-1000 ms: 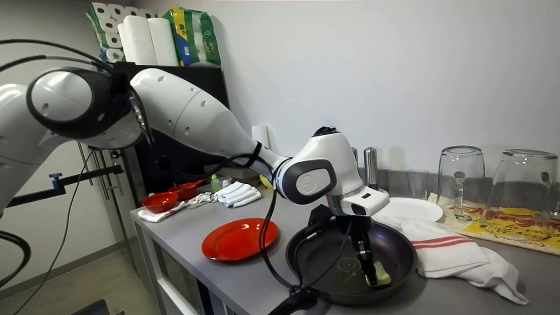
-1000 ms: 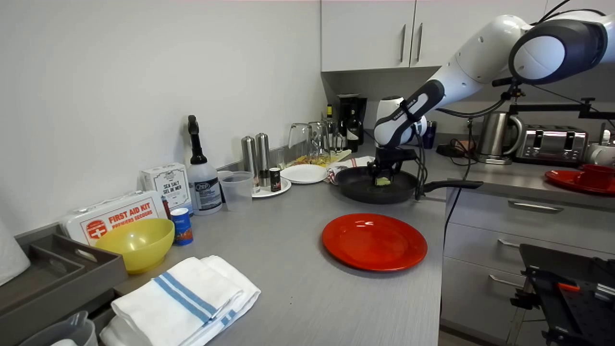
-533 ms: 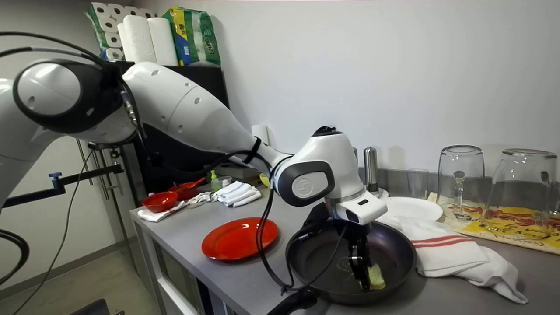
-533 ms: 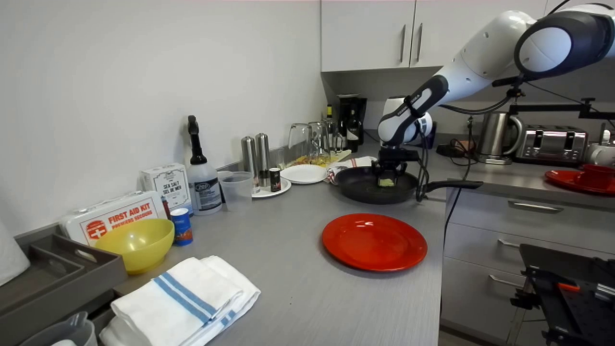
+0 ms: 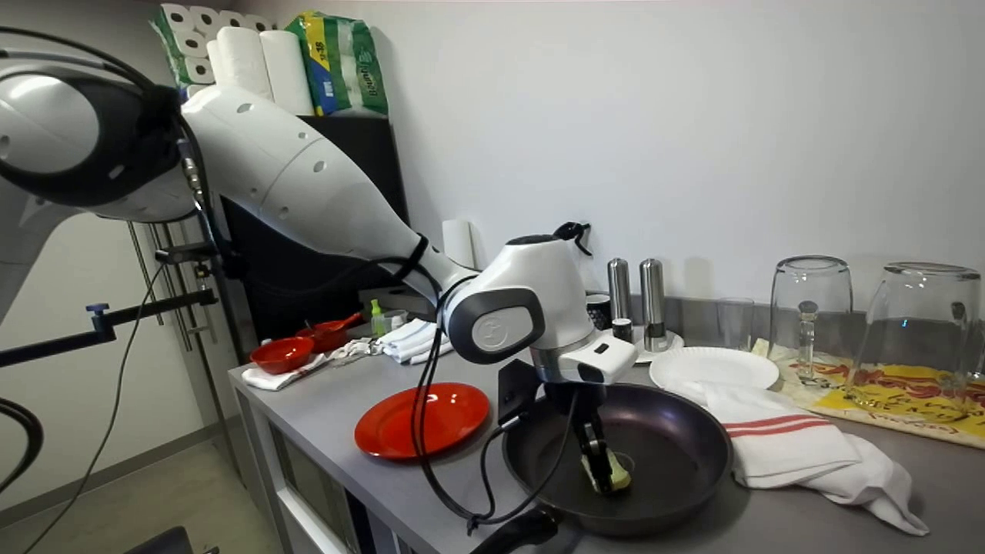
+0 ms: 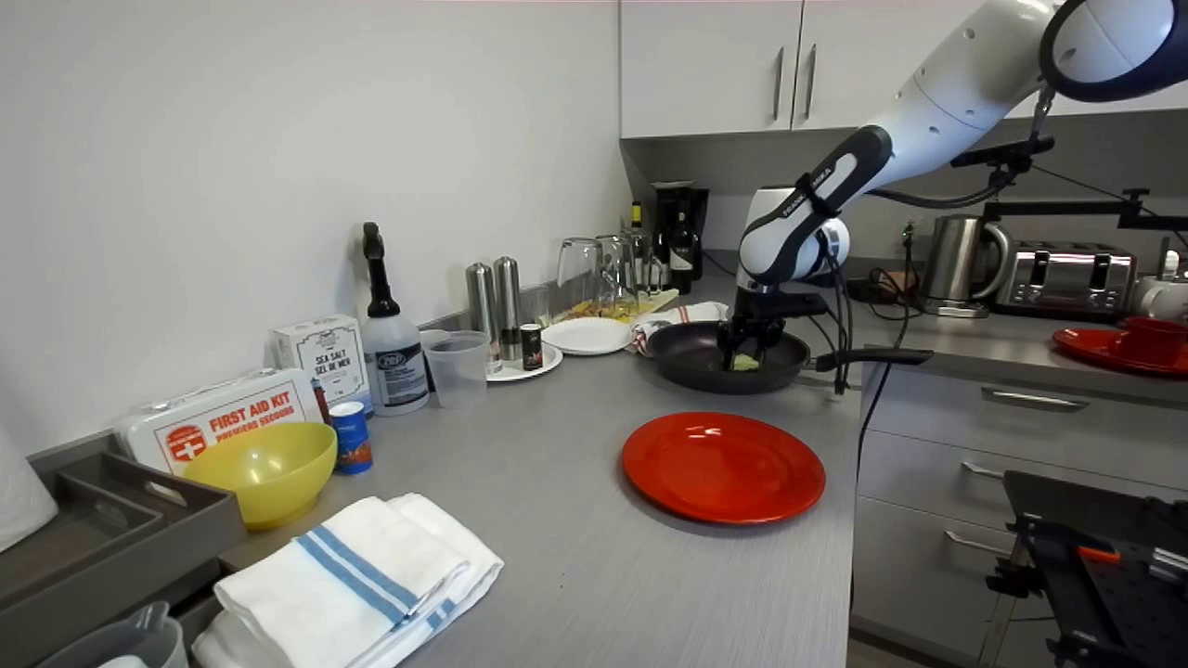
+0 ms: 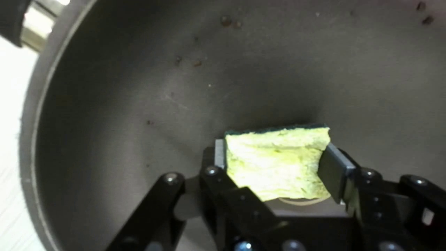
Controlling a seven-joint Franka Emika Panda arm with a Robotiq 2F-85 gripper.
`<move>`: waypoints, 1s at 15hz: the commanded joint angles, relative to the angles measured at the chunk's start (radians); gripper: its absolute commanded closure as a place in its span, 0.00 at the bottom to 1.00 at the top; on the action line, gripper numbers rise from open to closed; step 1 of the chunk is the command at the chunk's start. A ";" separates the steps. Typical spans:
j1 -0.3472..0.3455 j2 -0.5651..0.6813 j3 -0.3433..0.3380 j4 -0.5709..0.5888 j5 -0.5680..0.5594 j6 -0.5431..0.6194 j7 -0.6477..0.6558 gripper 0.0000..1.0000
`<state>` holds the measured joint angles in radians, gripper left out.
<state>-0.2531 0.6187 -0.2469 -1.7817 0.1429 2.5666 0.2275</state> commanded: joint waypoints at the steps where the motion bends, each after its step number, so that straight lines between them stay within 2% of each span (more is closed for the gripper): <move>1: -0.027 -0.070 0.076 -0.119 -0.001 0.022 -0.173 0.61; 3: -0.040 -0.084 0.104 -0.133 -0.005 0.003 -0.264 0.61; 5: -0.027 -0.067 0.107 -0.122 -0.022 0.009 -0.292 0.61; 10: 0.043 0.015 0.080 -0.031 -0.118 0.047 -0.236 0.61; 15: 0.105 0.092 0.091 0.083 -0.140 0.086 -0.190 0.61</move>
<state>-0.1861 0.6175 -0.1583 -1.7873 0.0284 2.6183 -0.0128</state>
